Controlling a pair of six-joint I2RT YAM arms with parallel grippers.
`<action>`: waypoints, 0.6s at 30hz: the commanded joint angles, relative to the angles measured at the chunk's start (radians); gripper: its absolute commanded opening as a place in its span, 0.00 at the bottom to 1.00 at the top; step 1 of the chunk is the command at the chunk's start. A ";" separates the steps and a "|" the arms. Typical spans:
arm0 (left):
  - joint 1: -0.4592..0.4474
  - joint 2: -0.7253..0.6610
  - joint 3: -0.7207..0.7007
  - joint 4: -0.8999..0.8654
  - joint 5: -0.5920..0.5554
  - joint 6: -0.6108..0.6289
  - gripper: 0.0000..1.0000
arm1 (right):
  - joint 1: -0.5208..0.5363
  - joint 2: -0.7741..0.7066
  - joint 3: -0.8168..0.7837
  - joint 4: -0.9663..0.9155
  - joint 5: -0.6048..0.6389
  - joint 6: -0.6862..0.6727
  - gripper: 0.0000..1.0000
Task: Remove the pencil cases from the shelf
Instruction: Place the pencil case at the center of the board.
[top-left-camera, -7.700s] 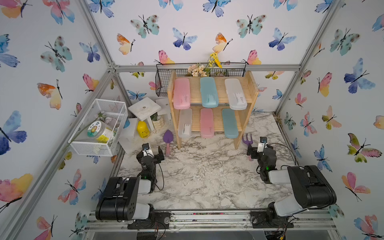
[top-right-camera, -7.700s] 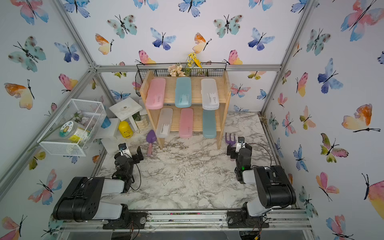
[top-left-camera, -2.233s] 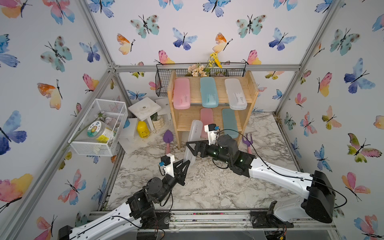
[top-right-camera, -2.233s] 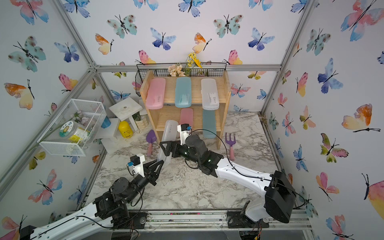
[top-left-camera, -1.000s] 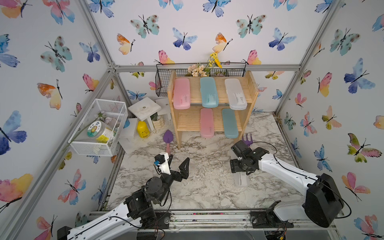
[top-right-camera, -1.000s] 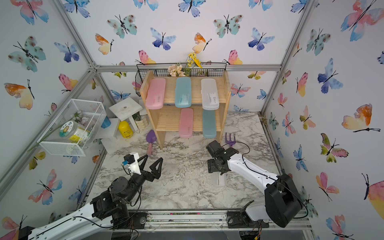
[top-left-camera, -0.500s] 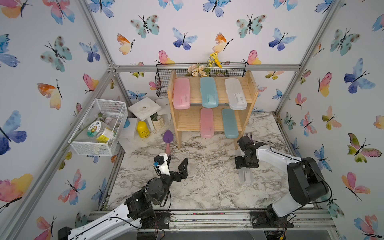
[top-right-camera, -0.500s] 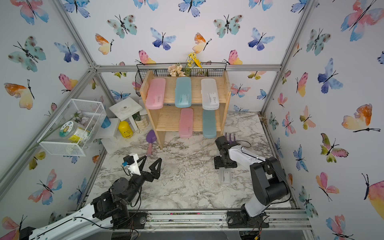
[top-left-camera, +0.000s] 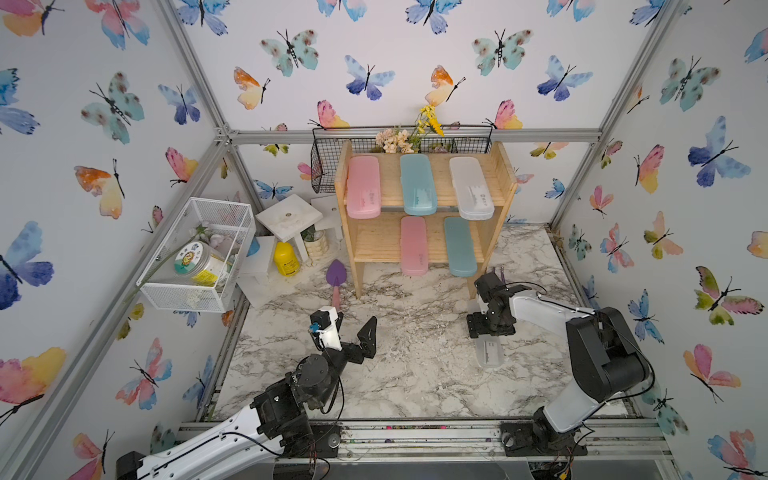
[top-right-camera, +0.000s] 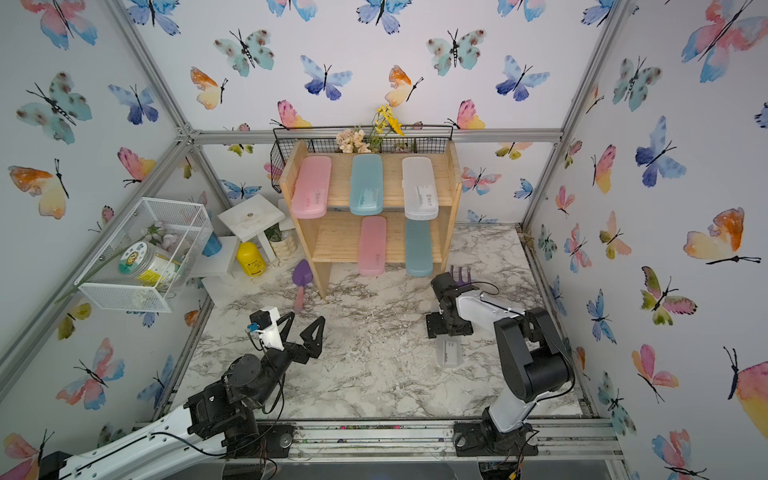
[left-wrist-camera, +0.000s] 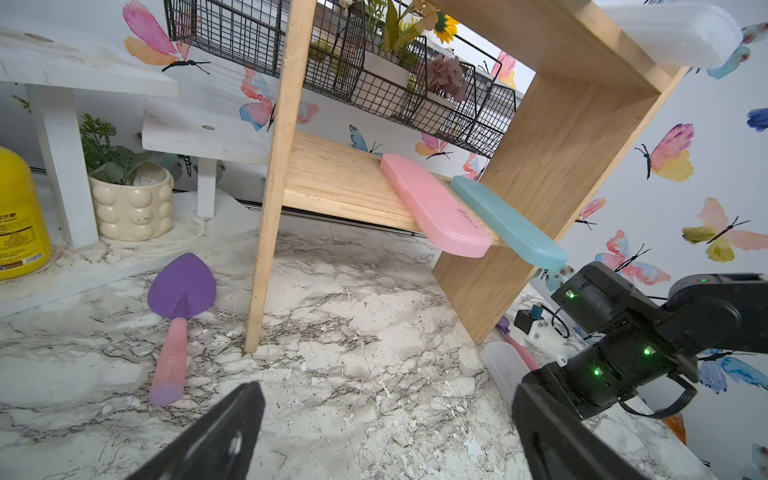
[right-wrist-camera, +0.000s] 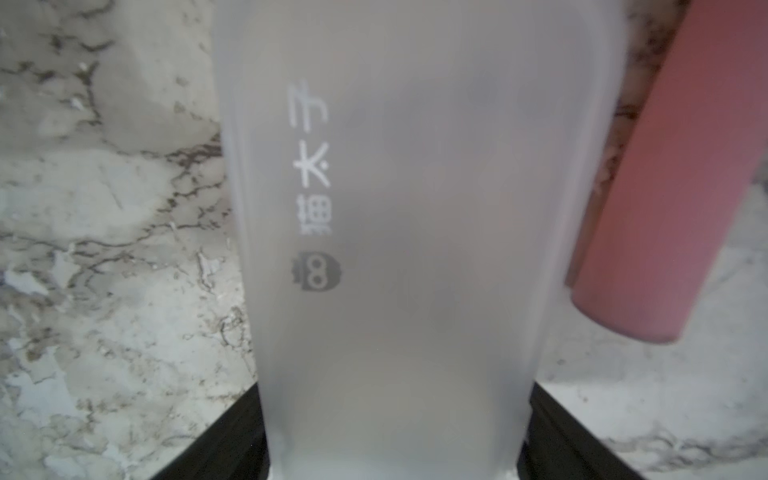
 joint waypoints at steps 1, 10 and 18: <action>0.006 0.002 0.005 0.010 -0.028 -0.012 0.99 | -0.005 -0.002 0.005 0.002 -0.010 -0.005 0.93; 0.021 0.079 0.039 0.069 0.043 -0.101 0.99 | -0.005 -0.202 0.017 -0.026 -0.030 0.013 0.99; 0.296 0.245 0.036 0.338 0.544 -0.478 0.99 | -0.005 -0.481 0.041 -0.064 0.046 0.053 0.99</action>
